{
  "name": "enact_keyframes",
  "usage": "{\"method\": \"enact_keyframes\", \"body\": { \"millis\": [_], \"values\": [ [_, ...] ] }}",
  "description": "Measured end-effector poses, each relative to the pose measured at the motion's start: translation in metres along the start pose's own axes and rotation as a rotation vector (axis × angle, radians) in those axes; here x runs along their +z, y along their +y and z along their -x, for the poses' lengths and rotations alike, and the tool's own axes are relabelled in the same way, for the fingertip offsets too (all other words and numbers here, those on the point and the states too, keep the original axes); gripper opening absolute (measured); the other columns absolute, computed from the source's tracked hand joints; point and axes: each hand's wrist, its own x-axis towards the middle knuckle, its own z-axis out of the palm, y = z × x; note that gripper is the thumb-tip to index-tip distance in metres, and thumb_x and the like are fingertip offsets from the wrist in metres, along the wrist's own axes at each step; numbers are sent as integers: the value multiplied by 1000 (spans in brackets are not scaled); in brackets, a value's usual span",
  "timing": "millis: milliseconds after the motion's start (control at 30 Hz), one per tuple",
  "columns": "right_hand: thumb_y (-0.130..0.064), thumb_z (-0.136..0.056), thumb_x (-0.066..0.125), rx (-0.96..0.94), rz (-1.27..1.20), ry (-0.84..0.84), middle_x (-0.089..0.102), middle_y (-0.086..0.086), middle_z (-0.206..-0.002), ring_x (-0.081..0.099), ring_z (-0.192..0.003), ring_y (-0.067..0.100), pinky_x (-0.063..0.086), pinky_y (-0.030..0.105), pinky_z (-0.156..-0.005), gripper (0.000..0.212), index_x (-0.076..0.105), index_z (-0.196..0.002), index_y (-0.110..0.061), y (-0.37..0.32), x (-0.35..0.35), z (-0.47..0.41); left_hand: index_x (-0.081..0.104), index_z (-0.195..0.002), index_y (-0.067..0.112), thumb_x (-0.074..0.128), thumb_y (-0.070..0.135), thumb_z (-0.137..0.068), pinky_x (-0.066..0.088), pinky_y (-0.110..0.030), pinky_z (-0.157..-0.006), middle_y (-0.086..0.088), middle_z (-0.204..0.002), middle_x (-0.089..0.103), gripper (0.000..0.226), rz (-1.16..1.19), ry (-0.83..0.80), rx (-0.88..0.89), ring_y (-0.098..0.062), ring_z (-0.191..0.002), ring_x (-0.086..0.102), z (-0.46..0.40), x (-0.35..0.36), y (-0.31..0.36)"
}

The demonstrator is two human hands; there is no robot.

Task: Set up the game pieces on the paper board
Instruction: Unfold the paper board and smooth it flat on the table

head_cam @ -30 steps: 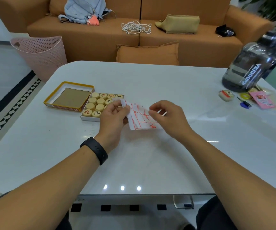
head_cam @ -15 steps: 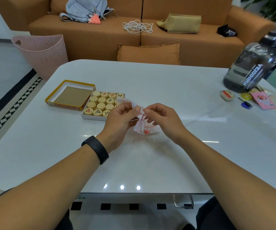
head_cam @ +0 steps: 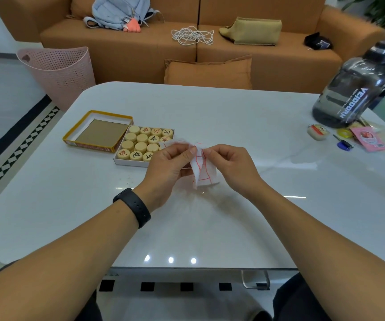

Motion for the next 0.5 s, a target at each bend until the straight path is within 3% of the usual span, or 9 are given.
{"method": "enact_keyframes", "body": {
  "millis": [100,233,300,400,500],
  "values": [
    [-28,-102,60,-6,2,72,76,-3,-86,68,-84,15,53,31,-78,24,78,-89,-17,2,-3,-4,69,-113,-4,64,18,-98,59,-34,-78,-18,-110,75,27,-6,13,14,-27,-97,73,0,-1,1],
    [-29,-102,59,6,-9,174,75,-6,-83,65,-78,6,50,19,-69,25,76,-87,-17,4,-10,-9,68,-113,-1,63,19,-99,59,-49,-92,-16,-111,75,25,-21,116,13,-35,-105,71,-4,-4,0],
    [-31,-103,58,16,12,225,75,-5,-84,65,-78,6,52,20,-69,27,75,-87,-17,6,-17,-13,69,-108,5,62,21,-100,57,-53,-94,-12,-109,76,19,-44,175,12,-34,-105,71,-6,-7,0],
    [-31,-103,57,34,42,303,72,-9,-80,63,-72,2,50,16,-65,27,73,-85,-18,8,-28,-18,71,-101,12,62,23,-100,59,-50,-91,-9,-106,76,14,-98,233,51,-31,-101,72,-9,-10,1],
    [-33,-101,58,92,52,361,74,-10,-85,67,-80,7,55,24,-73,26,75,-88,-20,14,-42,-24,71,-101,13,63,23,-98,62,-38,-80,-6,-103,76,13,-138,309,77,-23,-93,74,-14,-15,3]
  ]
}}
